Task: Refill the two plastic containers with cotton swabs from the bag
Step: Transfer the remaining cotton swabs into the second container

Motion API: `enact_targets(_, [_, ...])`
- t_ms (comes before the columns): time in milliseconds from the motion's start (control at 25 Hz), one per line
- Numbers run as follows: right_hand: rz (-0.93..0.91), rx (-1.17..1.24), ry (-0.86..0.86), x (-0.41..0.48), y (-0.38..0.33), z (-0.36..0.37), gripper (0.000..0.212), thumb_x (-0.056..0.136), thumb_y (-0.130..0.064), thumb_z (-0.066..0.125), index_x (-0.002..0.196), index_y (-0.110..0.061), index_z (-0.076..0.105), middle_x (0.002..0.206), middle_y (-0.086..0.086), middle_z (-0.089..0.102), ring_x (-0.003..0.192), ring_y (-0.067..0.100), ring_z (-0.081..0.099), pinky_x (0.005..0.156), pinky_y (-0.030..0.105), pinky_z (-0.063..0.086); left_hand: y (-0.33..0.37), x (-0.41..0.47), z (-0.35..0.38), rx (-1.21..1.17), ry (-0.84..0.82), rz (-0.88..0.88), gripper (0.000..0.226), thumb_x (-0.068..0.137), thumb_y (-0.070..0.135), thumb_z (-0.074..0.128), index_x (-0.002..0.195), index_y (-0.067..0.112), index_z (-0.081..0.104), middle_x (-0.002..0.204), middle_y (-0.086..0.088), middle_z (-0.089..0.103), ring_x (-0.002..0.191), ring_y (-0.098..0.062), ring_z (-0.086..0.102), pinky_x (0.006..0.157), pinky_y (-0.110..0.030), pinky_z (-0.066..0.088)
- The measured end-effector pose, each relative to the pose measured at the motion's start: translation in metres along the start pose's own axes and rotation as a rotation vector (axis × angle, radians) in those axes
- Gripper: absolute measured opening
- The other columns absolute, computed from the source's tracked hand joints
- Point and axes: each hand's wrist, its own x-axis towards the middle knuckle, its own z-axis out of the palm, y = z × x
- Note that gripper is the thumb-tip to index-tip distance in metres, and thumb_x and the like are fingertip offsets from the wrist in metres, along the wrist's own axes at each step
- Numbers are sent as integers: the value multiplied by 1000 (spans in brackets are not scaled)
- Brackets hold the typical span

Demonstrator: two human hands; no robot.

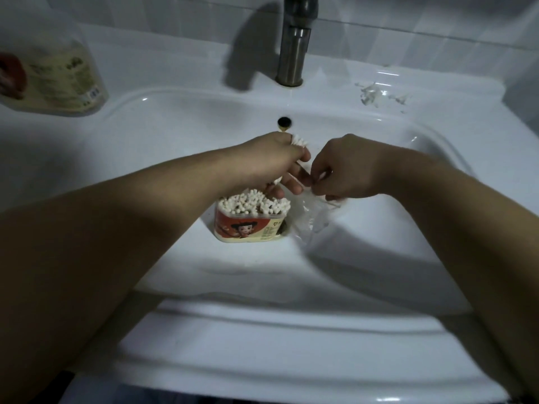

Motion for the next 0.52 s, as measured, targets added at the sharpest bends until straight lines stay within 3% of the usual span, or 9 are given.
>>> enact_targets(280, [37,265,322,-9,6,-12,16,87,-16,61,81,-20,75,67,-3,73,60,7,71,71,27,60,-4,3,-1,11,33,-12,15,108,25,43,102,17,55,111,-11,73,77,-20,69,53,-27,50])
enact_targets(520, [108,586,447,-2,12,-9,17,84,-9,59,78,-13,75,68,10,73,60,20,74,70,38,65,-4,3,-2,-72,40,6,21,110,30,42,119,16,54,95,-3,80,70,-17,68,50,-25,44])
